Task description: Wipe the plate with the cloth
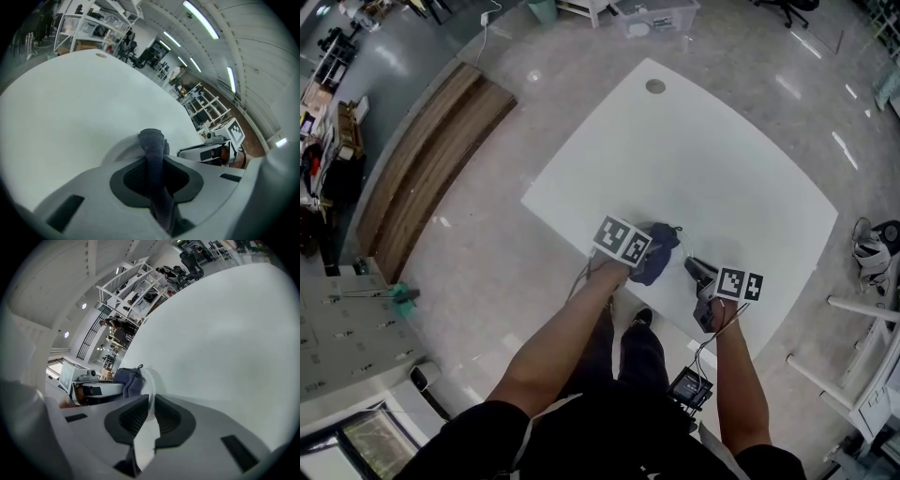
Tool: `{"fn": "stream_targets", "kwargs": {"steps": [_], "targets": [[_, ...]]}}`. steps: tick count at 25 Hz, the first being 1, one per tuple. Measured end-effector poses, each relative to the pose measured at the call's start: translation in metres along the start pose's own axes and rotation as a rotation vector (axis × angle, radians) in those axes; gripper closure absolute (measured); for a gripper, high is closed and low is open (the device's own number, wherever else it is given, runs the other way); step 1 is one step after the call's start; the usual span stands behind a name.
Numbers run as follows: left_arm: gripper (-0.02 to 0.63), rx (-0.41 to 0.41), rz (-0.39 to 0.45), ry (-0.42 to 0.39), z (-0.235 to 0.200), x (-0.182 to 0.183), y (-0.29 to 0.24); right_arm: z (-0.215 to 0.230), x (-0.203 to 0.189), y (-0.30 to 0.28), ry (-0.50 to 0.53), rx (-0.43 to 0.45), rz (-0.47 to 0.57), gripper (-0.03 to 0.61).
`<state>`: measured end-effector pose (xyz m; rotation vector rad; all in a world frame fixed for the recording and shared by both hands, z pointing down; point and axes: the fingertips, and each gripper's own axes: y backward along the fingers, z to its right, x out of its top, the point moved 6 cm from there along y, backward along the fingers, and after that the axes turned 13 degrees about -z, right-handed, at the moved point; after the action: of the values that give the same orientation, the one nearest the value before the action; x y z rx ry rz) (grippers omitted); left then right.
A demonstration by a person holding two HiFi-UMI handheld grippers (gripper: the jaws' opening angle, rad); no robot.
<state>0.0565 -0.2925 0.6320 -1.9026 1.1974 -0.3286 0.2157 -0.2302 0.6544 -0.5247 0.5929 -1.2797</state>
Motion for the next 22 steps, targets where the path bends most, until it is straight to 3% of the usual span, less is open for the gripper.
{"fn": "stream_targets", "kwargs": {"steps": [13,17,22], "targets": [[0.563,0.106,0.105,0.074,-0.05,-0.028,0.079,-0.008,0.0,-0.004,-0.002,-0.001,0.017,0.546],[0.563,0.024,0.155,0.045,-0.017,-0.018,0.079,-0.01,0.001,-0.003,-0.005,-0.002,0.031,0.548],[0.563,-0.115,0.152,0.001,0.033,0.002,0.033,-0.008,0.001,-0.002,-0.001,0.002,0.035,0.549]]}}
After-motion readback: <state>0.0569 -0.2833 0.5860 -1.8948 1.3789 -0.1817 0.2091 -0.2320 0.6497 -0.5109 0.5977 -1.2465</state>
